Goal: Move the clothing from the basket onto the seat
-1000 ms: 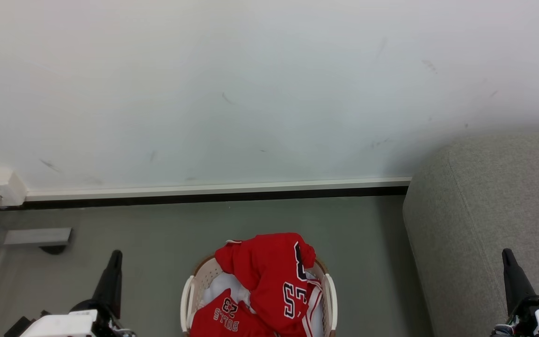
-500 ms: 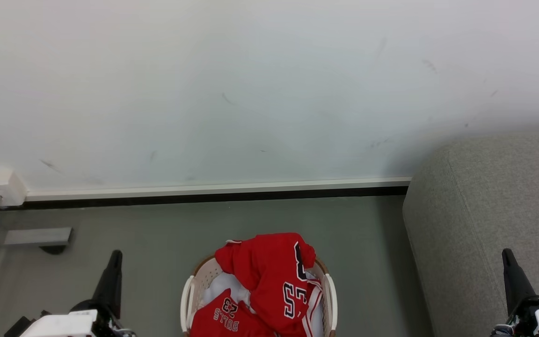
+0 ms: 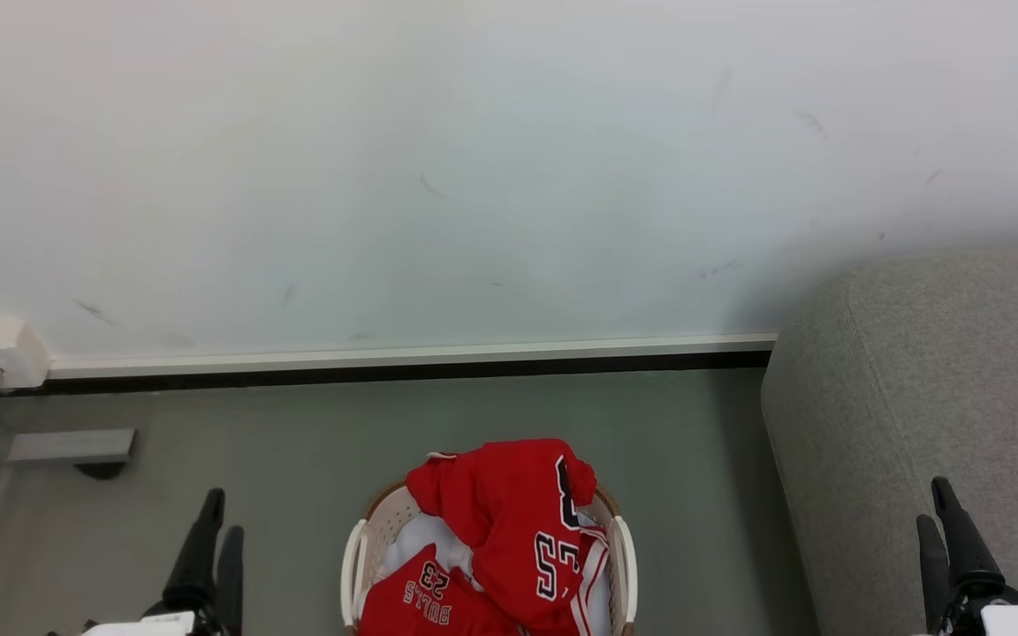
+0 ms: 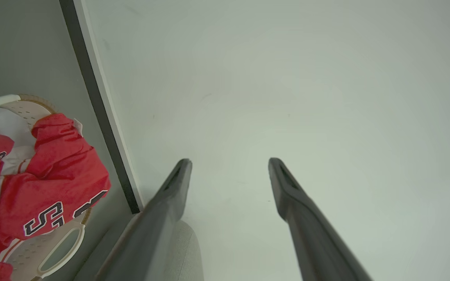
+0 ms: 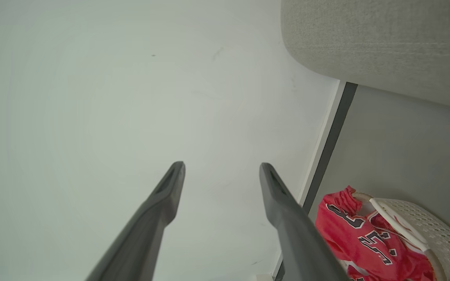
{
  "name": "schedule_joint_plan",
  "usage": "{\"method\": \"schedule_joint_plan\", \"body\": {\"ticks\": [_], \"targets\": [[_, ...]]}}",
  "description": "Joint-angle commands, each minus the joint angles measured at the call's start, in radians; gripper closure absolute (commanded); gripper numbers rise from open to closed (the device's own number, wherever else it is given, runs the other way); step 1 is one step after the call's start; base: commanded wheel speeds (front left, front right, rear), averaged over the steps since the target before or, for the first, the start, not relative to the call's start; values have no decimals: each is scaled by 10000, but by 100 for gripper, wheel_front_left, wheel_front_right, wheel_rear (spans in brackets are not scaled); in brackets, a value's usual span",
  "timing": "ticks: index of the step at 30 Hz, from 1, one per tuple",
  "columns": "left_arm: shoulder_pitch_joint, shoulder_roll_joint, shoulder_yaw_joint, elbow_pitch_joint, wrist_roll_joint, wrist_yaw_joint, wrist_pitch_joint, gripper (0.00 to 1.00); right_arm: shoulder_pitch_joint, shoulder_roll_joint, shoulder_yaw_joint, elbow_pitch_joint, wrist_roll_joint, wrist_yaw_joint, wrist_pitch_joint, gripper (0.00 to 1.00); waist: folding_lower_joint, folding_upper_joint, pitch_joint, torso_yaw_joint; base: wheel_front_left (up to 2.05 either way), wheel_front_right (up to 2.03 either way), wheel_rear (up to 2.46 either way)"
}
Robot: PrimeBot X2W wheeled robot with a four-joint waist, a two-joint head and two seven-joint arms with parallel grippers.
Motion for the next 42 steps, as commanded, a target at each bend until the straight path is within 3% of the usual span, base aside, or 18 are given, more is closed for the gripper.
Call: {"method": "schedule_joint_plan", "body": {"ticks": [1,12,42], "targets": [[-210,89,-9,-248,85,-1,-117,0,-222,-89,57,-246,-103,-1,-107,0,0,0,2,1,0,0,0],[-211,172,58,-819,1757,-1,-633,0,-299,-106,362,-753,-1293,-3,-609,0,0,0,11,-11,0,0,0],[147,333,-36,-1294,8637,24,-1737,0,-305,-156,1076,-951,-8151,-8,-1715,0,0,0,-71,-67,0,0,0]]}}
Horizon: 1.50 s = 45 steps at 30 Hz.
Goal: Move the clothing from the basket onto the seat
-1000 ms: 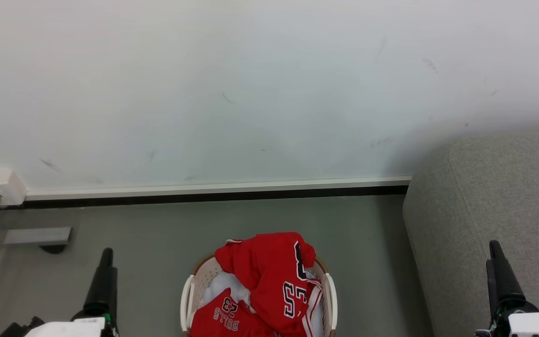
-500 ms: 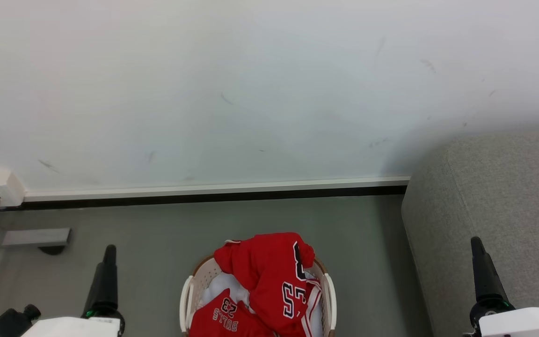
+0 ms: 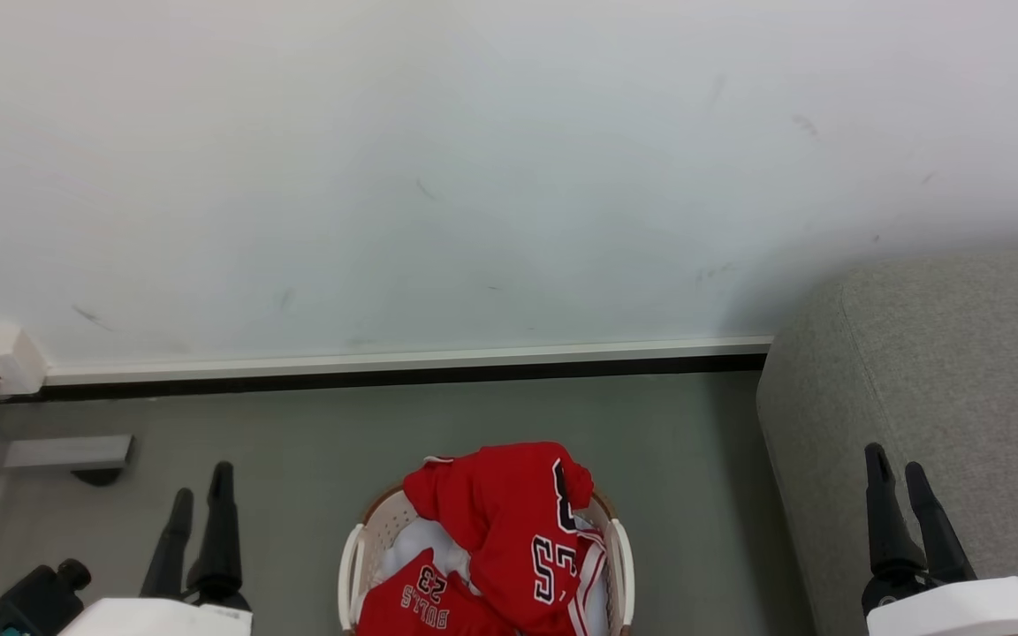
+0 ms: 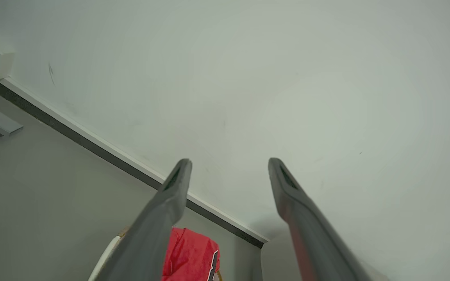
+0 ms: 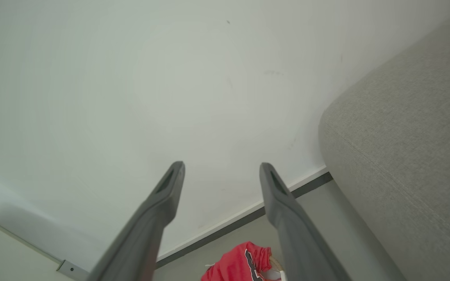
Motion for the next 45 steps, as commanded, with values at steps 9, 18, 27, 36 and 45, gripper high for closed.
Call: {"method": "schedule_joint_plan", "body": {"ticks": [9,18,27,36,45], "targets": [[62,219,-147,-113,1533,167,-351,0,-206,-117,208,-85,-1552,-10,-332,0,0,0,-35,-40,0,0,0],[73,284,-231,-65,2471,196,-576,0,-253,-122,346,-129,-2551,-11,-589,0,0,0,-45,-37,0,0,0],[136,307,-248,-37,3361,190,-823,0,-266,-128,605,-78,-3403,-13,-824,0,0,0,-60,-47,0,0,0],[162,344,-292,31,4234,141,-1034,0,-291,-132,817,100,-4210,-14,-1020,0,0,0,-67,-51,0,0,0],[161,355,-314,-3,4924,115,-1194,0,-347,-138,991,18,-4871,-15,-1204,0,0,0,-91,-63,0,0,0]]}}
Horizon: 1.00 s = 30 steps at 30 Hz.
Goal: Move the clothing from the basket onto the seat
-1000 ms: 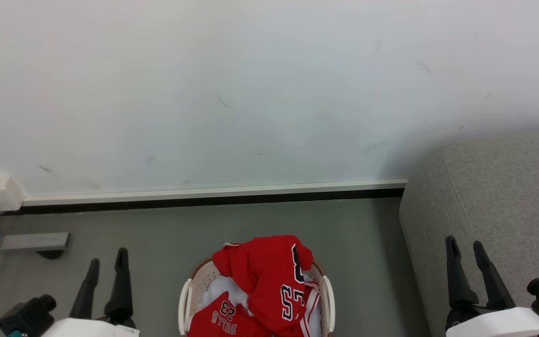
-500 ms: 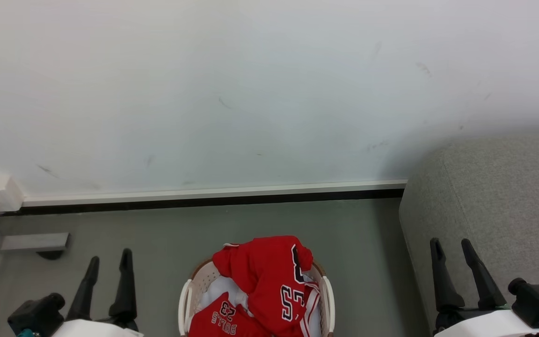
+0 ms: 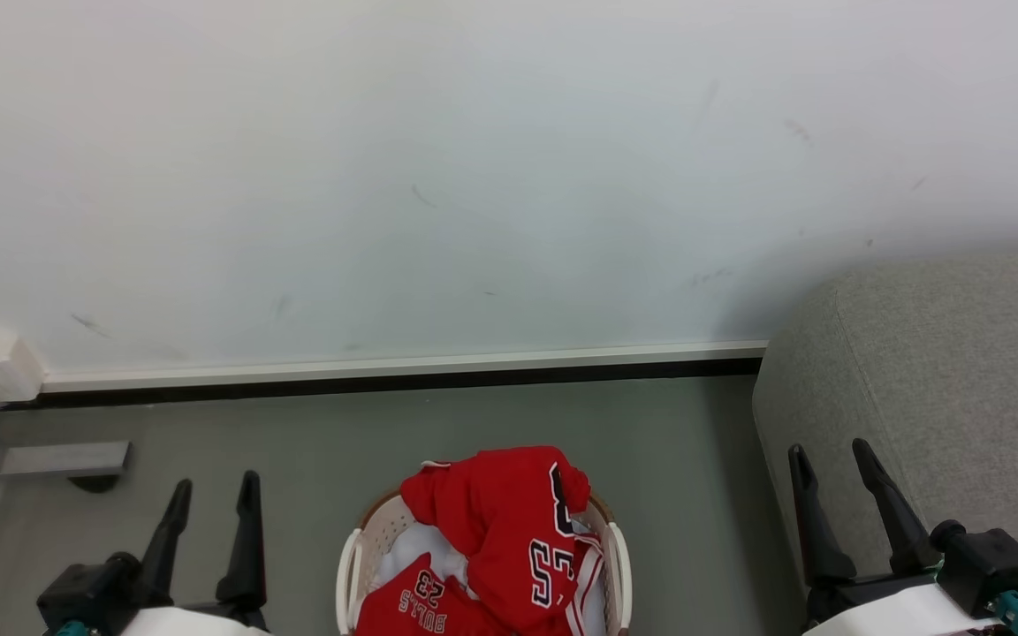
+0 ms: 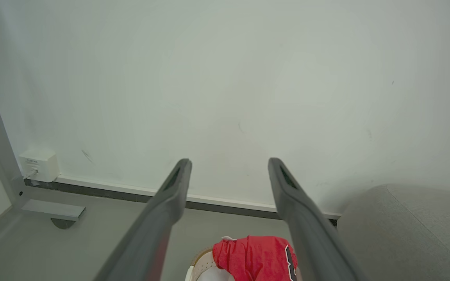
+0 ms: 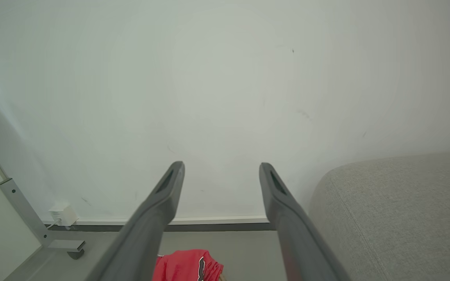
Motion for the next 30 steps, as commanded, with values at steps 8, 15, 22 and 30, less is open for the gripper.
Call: {"method": "schedule_joint_plan", "body": {"ticks": [8,15,22,30], "targets": [[4,116,61,-196,783,-31,-214,0,-137,-101,157,-57,-775,-17,-208,0,0,0,-38,2,0,0,0],[58,90,73,-253,1373,-37,-354,0,-154,-103,247,-126,-1238,-18,-358,0,0,0,-58,-3,0,0,0],[91,73,89,-294,1923,-54,-464,0,-142,-104,331,-194,-1700,-19,-463,0,0,0,-79,3,0,0,0],[118,67,113,-296,2492,-77,-615,0,-158,-107,413,-267,-2224,-20,-628,0,0,0,-110,-16,0,0,0]]}}
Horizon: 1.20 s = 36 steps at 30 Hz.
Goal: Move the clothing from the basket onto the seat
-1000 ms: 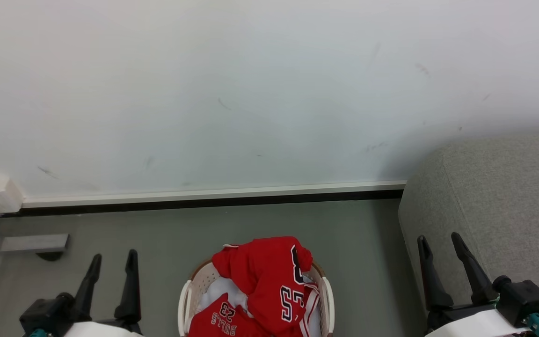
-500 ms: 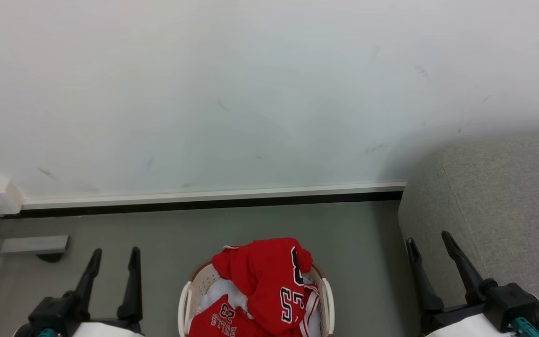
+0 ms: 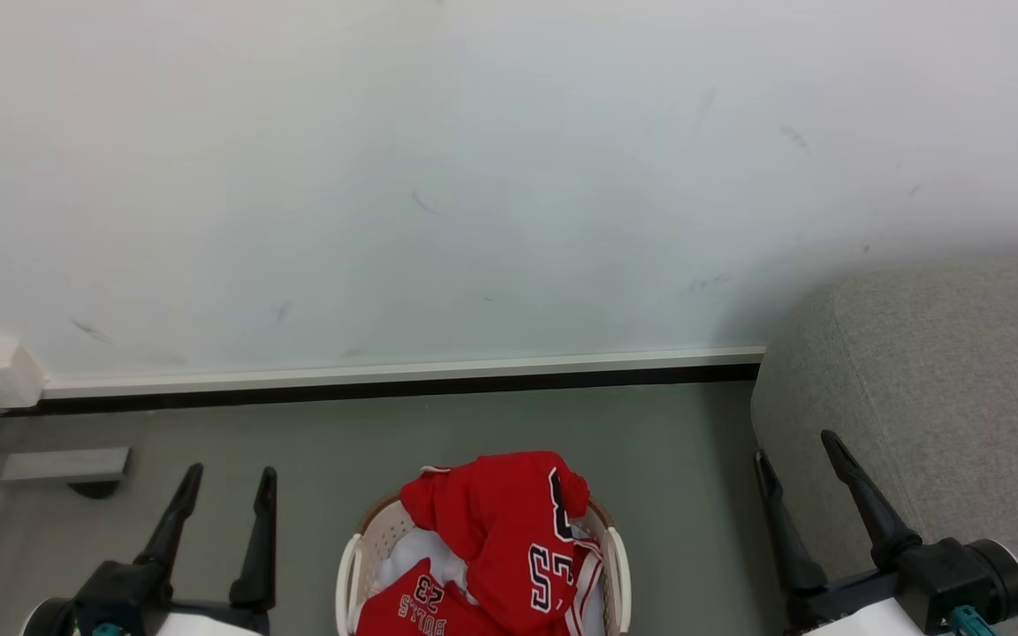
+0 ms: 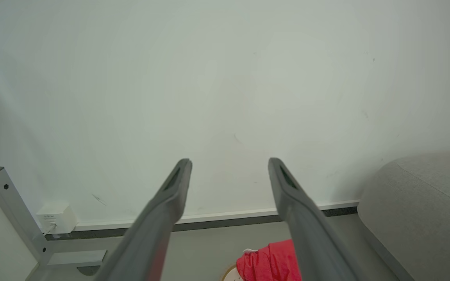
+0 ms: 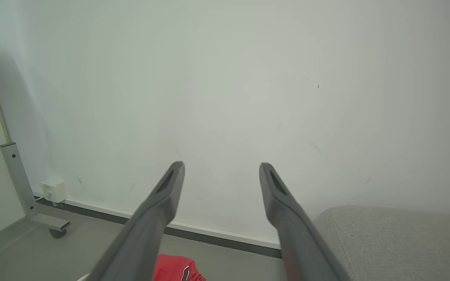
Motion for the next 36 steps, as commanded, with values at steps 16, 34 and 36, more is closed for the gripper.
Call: {"method": "schedule_joint_plan", "body": {"ticks": [16,34,36], "targets": [[89,-1,84,-28,253,-62,-67,0,-123,-72,-4,-110,-90,-21,-73,0,0,0,-43,-43,0,0,0],[-69,-21,155,-115,6,-74,-65,0,-271,-69,-232,-346,113,-21,-73,0,0,0,290,-367,0,0,0],[-139,-8,157,-91,-47,-67,-65,0,-332,-67,-252,-404,164,-21,-73,0,0,0,402,-446,0,0,0]]}}
